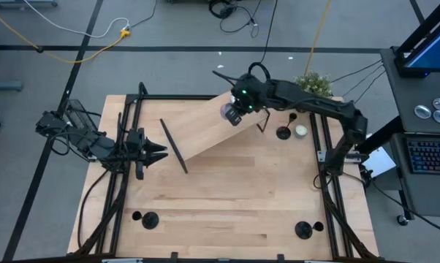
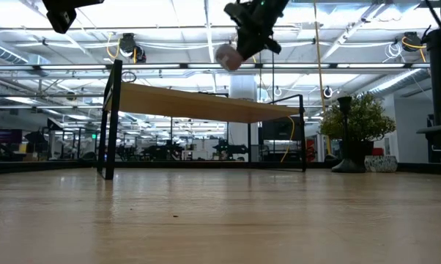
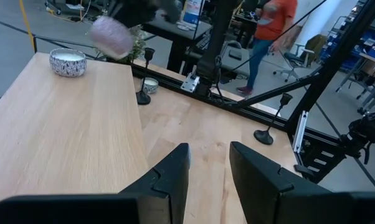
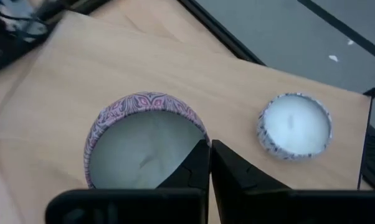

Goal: Pick & Place candle stick holders
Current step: Put the violet scented candle on the shelf

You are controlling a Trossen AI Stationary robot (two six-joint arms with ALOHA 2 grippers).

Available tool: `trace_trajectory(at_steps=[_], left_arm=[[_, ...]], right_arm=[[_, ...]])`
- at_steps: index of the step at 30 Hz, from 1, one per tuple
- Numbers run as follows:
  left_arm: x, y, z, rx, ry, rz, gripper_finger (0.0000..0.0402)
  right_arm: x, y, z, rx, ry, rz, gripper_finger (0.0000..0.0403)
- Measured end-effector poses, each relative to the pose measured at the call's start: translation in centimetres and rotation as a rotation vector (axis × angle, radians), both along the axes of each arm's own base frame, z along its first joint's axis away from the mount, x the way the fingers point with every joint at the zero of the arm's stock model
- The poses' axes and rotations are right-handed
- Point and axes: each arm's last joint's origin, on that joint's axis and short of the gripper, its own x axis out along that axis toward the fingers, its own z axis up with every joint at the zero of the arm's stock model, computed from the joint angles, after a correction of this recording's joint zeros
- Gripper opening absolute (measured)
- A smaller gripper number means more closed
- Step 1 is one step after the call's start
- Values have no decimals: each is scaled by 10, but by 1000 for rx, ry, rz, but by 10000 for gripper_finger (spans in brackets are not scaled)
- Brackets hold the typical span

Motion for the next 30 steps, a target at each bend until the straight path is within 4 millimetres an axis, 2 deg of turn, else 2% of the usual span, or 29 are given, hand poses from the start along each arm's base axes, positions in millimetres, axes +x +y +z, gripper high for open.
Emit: trace_trajectory(at_steps=[12, 24, 30], left_arm=[[0, 0, 0, 0, 0, 1, 122], [0, 0, 0, -1, -1, 1, 122], [0, 0, 0, -2, -1, 1, 122]], right_arm=[[19, -22, -34, -11, 107, 20, 0], [12, -34, -36, -26, 144, 16, 0], [13, -34, -47, -22, 157, 26, 0]])
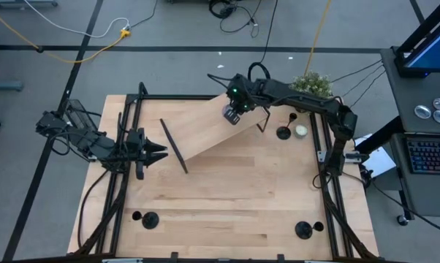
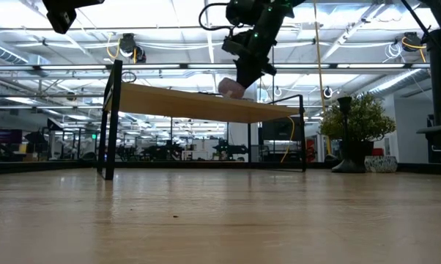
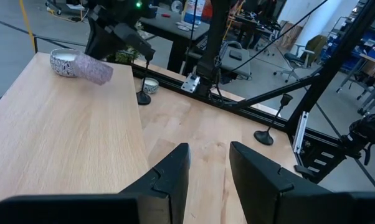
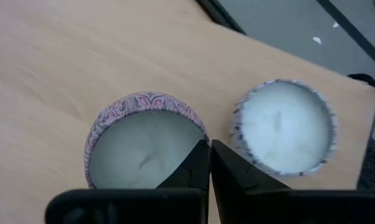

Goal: Pick & Place candle stick holders
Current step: Put the violet scented candle on the shelf

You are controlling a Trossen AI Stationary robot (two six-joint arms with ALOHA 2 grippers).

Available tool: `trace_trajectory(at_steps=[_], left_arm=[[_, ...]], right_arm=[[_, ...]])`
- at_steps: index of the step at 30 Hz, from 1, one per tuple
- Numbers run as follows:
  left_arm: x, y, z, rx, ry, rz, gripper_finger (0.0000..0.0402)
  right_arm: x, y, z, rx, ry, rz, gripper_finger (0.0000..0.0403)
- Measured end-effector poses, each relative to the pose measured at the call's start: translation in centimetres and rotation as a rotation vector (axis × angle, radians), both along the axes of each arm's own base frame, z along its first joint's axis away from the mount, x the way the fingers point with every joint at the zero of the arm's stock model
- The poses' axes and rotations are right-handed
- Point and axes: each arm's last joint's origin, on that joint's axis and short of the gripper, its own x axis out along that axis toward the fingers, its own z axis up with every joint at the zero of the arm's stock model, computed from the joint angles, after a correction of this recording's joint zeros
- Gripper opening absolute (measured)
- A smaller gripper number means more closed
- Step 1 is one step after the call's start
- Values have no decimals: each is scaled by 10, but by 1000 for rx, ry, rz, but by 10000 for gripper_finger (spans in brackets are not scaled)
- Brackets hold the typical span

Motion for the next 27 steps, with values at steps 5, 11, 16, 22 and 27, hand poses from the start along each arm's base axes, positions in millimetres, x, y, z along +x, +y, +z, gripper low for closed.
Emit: trace_trajectory(at_steps=[5, 11, 16, 22, 27], left_arm=[[0, 0, 0, -1, 0, 1, 122], [0, 0, 0, -6, -1, 2, 122], [0, 0, 0, -6, -1, 2, 122], [0, 0, 0, -7, -1, 2, 122], [0, 0, 0, -8, -1, 2, 122]], right_arm=[[2, 1, -5, 22, -13, 21, 0], [2, 1, -9, 15, -11, 16, 0], [2, 1, -8, 11, -15, 19, 0], [4, 0, -7, -12, -33, 37, 13], [5, -1, -6, -17, -40, 40, 16]])
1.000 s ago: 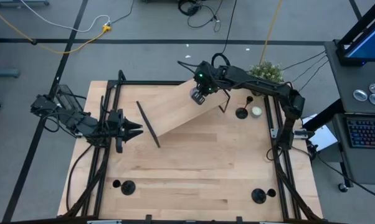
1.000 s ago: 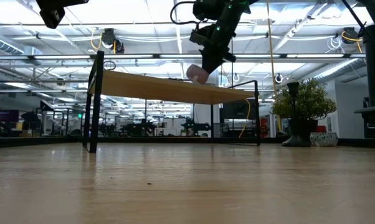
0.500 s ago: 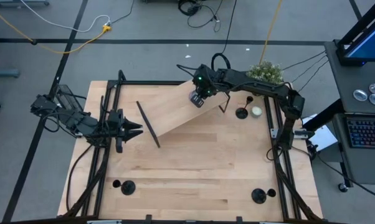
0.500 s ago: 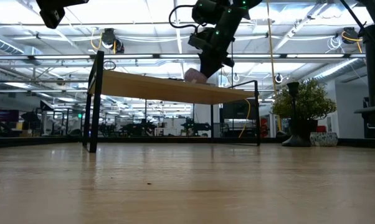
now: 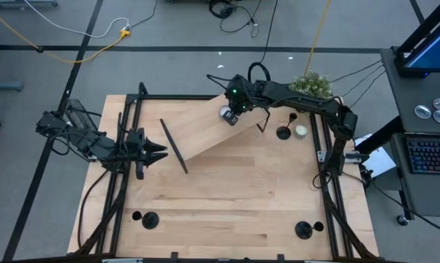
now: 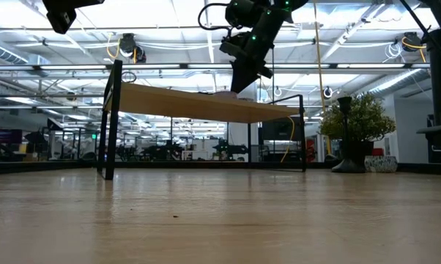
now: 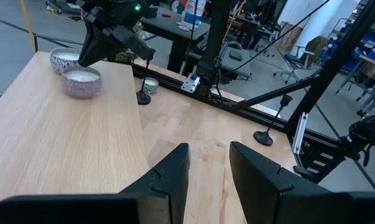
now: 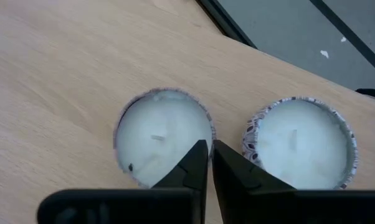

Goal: Pick & Place candle stick holders
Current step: Put the violet scented candle on the shelf, then put the blue scented candle on the shelf

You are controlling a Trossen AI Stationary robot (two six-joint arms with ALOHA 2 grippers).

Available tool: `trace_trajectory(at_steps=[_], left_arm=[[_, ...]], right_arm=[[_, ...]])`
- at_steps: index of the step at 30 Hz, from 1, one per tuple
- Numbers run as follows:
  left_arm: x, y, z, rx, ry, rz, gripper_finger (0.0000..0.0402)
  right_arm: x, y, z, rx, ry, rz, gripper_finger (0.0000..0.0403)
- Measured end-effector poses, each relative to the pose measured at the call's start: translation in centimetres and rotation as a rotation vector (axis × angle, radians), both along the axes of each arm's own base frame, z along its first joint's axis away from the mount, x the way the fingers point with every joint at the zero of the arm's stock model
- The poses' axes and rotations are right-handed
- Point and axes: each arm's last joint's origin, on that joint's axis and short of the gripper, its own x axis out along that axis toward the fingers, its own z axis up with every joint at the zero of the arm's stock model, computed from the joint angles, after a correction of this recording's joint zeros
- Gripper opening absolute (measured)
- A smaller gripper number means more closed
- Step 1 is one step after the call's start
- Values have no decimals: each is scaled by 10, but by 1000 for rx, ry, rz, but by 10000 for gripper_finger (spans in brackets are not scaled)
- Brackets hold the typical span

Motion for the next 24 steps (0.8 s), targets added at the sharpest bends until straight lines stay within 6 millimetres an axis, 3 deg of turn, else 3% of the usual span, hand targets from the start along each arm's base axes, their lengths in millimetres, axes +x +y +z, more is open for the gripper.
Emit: trace_trajectory(at_steps=[8, 13, 19, 24], left_arm=[[0, 0, 0, 0, 0, 0, 122], [0, 0, 0, 3, 0, 0, 122], [0, 0, 0, 2, 1, 0, 122], [0, 0, 0, 7, 2, -1, 122]], right_arm=[[0, -1, 1, -27, 4, -14, 17], [-11, 8, 21, -44, -42, -4, 17], [-44, 40, 47, 21, 15, -79, 17], [-88, 58, 53, 75, 235, -303, 18]])
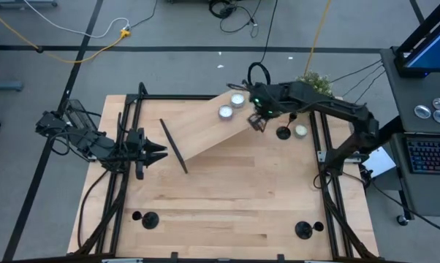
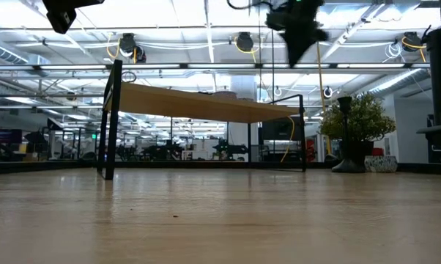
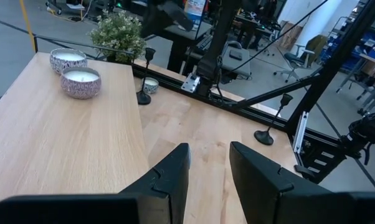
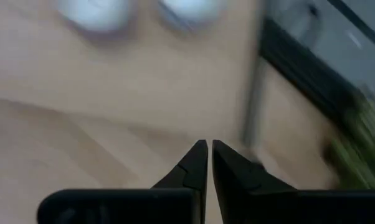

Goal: Pick & Place candle stick holders
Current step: Put the blue scented candle on the shelf

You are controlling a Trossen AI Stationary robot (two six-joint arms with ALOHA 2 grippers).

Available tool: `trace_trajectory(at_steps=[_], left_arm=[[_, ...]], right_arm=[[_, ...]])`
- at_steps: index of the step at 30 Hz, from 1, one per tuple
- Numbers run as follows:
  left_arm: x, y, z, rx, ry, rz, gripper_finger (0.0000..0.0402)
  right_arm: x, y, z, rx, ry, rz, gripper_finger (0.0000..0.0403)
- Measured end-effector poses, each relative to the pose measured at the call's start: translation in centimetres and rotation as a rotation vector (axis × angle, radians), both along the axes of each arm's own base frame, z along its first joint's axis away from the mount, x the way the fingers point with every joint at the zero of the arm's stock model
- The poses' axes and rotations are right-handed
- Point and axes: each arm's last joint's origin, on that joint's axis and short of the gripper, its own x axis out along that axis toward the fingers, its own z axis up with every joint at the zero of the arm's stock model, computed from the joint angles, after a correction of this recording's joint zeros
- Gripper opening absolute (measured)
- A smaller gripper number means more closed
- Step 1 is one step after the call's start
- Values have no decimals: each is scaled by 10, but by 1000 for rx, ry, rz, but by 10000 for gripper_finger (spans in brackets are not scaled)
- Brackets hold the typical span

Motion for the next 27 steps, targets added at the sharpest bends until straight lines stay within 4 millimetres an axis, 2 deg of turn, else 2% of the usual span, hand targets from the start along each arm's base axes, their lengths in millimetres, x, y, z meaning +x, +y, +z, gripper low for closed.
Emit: trace_trajectory(at_steps=[3, 6, 19, 27], left_arm=[[0, 0, 0, 3, 0, 0, 122], [0, 0, 0, 3, 0, -1, 122], [0, 0, 0, -7, -1, 1, 122], [0, 0, 0, -8, -1, 1, 122]], right_arm=[[-25, 7, -2, 42, 120, -126, 18], [-46, 14, -8, 77, 164, -216, 18], [-135, 45, -46, 168, 63, -562, 18], [-167, 55, -72, 181, 16, -782, 18]])
